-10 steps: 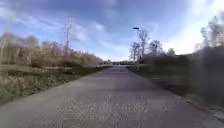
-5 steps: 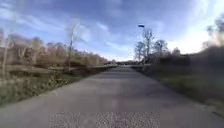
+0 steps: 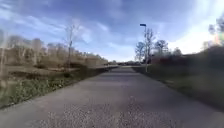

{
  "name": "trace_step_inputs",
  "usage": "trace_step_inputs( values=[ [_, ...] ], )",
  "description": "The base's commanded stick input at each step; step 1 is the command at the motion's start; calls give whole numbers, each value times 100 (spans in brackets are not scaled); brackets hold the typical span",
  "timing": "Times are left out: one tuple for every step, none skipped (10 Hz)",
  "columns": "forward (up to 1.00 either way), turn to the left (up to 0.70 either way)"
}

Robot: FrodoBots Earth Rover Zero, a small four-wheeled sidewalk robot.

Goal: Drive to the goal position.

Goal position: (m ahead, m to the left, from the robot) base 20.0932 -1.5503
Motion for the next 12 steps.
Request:
trace_step_inputs(
  values=[
    [100, 0],
    [100, 0],
    [100, 0],
    [100, -2],
    [100, -4],
    [100, -3],
    [100, 0],
    [100, 0],
    [100, 0],
    [100, 0],
    [100, 0],
    [100, 0]
  ],
)
